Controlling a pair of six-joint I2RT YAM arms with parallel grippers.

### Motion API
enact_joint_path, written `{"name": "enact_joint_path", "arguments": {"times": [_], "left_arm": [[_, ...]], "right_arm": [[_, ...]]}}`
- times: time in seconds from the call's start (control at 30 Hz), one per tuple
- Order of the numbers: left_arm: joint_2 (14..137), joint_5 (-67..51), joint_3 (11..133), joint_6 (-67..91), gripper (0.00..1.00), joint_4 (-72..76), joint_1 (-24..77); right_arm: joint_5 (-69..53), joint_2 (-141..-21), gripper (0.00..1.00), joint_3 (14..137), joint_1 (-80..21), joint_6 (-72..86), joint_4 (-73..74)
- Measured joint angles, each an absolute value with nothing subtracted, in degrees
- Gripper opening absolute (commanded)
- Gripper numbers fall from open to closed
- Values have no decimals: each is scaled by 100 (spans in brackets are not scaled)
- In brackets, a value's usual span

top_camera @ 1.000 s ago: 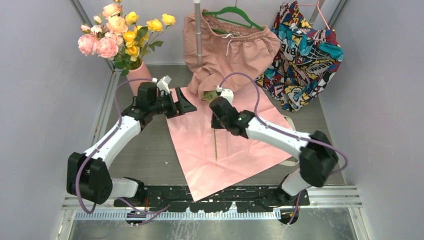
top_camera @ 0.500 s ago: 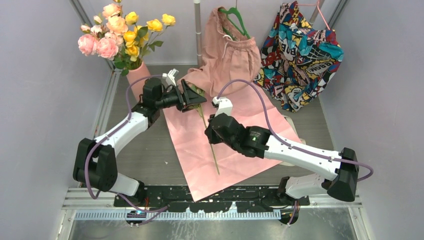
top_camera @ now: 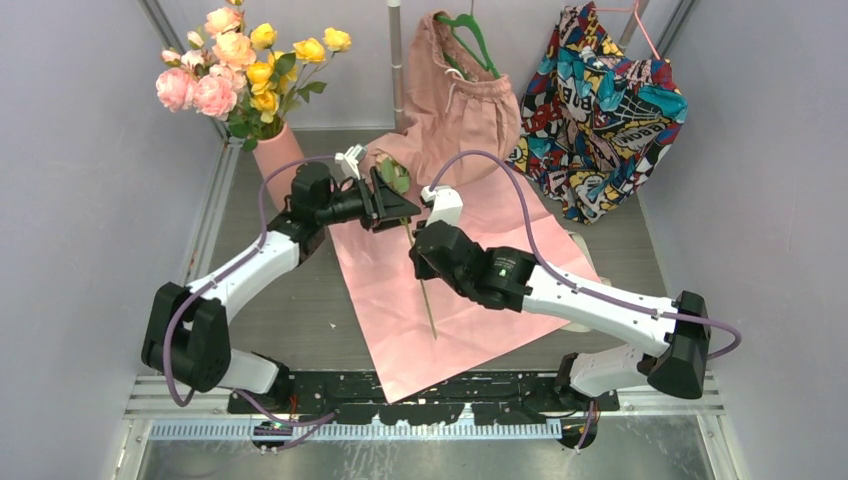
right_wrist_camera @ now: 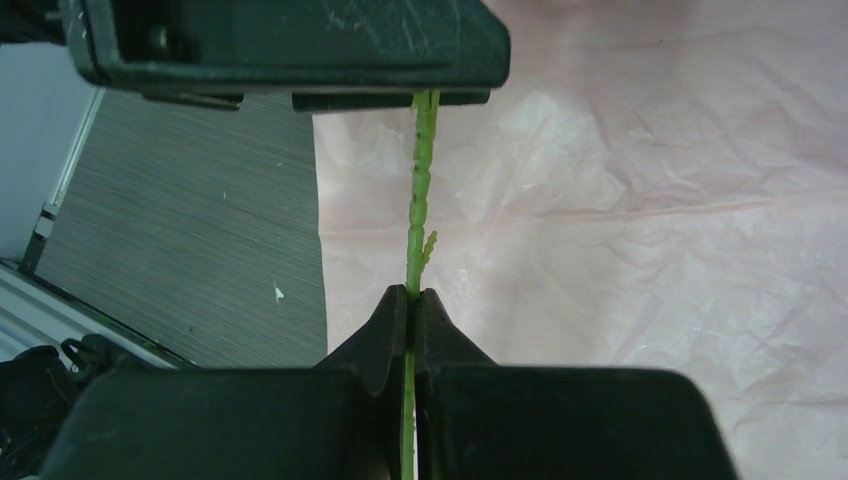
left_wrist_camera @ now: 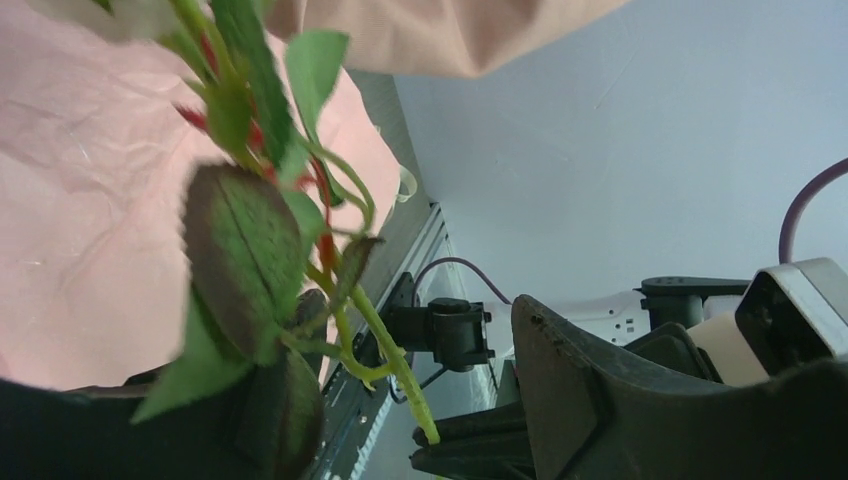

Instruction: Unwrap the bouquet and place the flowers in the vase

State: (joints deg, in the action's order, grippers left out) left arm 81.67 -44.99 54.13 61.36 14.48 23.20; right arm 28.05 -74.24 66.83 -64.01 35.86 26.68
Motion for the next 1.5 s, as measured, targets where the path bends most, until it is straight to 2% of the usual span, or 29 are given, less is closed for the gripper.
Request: {"name": "enact_joint_path", "arguments": {"times": [0.13,0.27,0.37,0.4,0.5,0.53,0.77,0.9,0.97,1.13,1.27,1.5], "left_arm": [[7813,-4453,5345,6077,64,1194,2331],[7516,-4329,5332,5937,49,974,2324],[7432,-4193,5312,5819,44,801,2322],[7422,-4160,5288,5802,39,779,2322],[7422,-4121,5177,5824,6,784,2322],[7424,-4104,5135,5837,1,786,2322],[7450,-4091,5103,5977,0,873,2329],[7430,-3977,5107,5907,0,845,2342],[7397,-3820,5148,5723,0,622,2351],[7347,-3151,5878,4969,0,-556,2351],[7216,-2112,7094,4021,0,-1428,2351],[6997,-257,8390,2296,0,-1544,2202]], "right_arm": [[2884,-7561,1,6871,-6386,3465,2665],[2891,-7640,1,6987,-6364,3411,2657],[2899,-7642,1,6997,-6368,3391,2633],[2897,-7642,1,6997,-6368,3387,2633],[2891,-7640,1,6997,-6364,3374,2630],[2888,-7640,1,6997,-6364,3374,2630],[2867,-7640,3,6984,-6364,3374,2674],[2873,-7640,48,6980,-6364,3371,2655],[2923,-7620,58,6969,-6364,3367,2613],[3074,-7199,59,6759,-6364,3319,2515],[3280,-6661,58,6453,-6364,3317,2443],[3511,-6211,58,6088,-6309,3312,2460]]}}
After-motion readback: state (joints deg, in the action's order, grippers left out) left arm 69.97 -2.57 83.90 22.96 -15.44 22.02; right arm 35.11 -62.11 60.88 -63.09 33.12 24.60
